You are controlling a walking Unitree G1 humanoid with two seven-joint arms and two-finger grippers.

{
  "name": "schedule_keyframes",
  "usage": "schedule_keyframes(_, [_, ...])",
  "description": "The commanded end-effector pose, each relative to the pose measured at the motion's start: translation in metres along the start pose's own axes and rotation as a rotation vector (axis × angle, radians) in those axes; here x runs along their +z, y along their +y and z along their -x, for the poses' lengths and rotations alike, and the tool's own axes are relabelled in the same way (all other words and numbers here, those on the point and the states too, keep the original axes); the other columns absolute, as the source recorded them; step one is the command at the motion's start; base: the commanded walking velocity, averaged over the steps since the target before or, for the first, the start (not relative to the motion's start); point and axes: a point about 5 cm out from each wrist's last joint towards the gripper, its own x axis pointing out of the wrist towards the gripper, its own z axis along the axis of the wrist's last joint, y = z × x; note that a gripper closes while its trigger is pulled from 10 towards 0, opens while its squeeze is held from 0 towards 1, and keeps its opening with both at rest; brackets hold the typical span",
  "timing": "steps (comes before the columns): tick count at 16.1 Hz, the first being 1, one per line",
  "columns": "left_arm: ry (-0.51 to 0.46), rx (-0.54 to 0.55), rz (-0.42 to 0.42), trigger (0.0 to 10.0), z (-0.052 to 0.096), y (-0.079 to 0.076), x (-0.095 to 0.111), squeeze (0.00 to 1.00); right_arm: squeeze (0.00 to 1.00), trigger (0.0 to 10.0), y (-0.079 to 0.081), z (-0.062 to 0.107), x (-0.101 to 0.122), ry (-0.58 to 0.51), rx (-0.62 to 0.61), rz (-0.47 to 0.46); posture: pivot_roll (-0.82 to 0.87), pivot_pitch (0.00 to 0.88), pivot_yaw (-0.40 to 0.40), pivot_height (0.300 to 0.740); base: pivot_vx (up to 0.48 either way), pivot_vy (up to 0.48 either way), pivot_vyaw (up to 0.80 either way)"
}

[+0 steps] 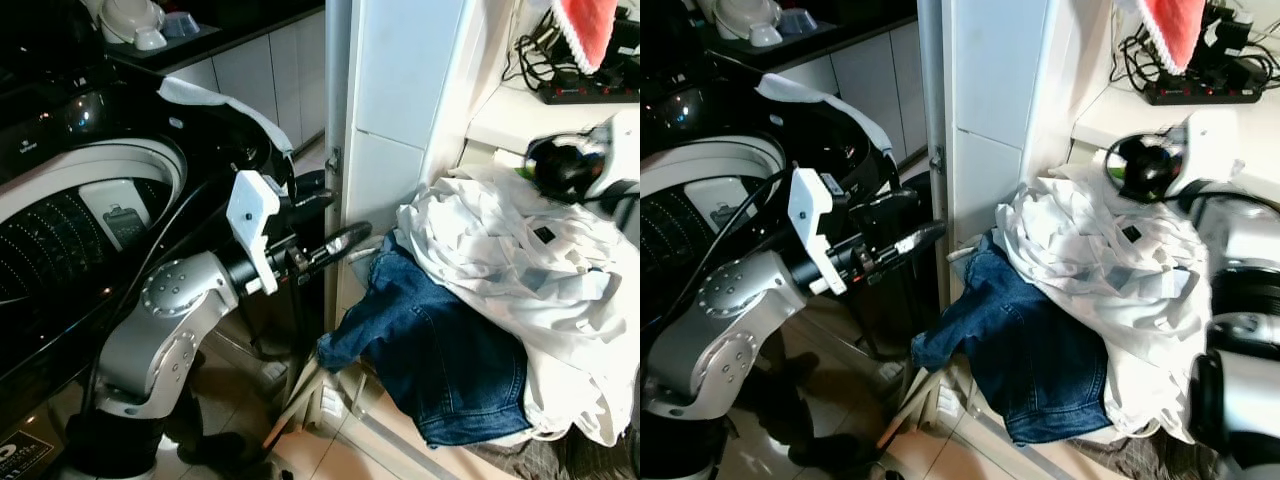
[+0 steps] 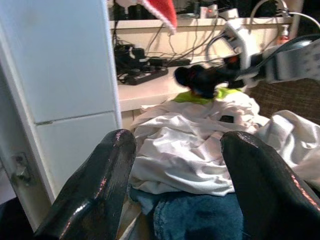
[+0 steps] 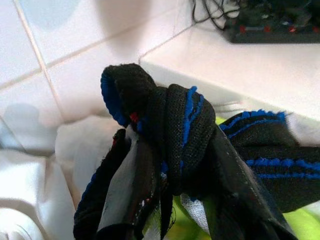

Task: Clothes washing

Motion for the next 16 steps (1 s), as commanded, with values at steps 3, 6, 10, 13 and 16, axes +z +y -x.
schedule_keyframes(3, [-0.047, 0.045, -0.058, 10.0, -0.004, 0.008, 0.013, 0.0, 0.0, 0.0, -0.004, 0.023, 0.026, -0.095, 0.051, -0.073, 0.01, 0.0, 0.067, 0.74, 0.0, 0.0, 0.0])
schedule_keyframes(6, [-0.085, 0.062, -0.096, 10.0, -0.008, 0.009, 0.023, 0.0, 0.0, 0.0, 0.01, 0.05, 0.054, -0.218, 0.223, -0.214, 0.01, 0.0, 0.059, 0.74, 0.0, 0.0, 0.0])
schedule_keyframes(10, [-0.169, 0.058, -0.123, 10.0, -0.021, 0.009, 0.04, 0.45, 0.0, 0.0, 0.06, 0.075, 0.066, -0.272, 0.61, -0.364, -0.03, 0.0, 0.083, 0.74, 0.0, 0.0, 0.0])
schedule_keyframes(13, [-0.278, -0.049, -0.069, 10.0, -0.036, -0.003, 0.057, 1.0, 0.0, 0.0, 0.1, 0.08, 0.062, -0.284, 0.802, -0.527, -0.03, 0.0, 0.082, 0.74, 0.0, 0.0, 0.0])
schedule_keyframes(16, [-0.304, -0.105, -0.053, 10.0, -0.044, -0.012, 0.061, 1.0, 0.0, 0.0, 0.127, 0.079, 0.064, -0.296, 0.912, -0.681, -0.02, 0.0, 0.075, 0.74, 0.0, 0.0, 0.0])
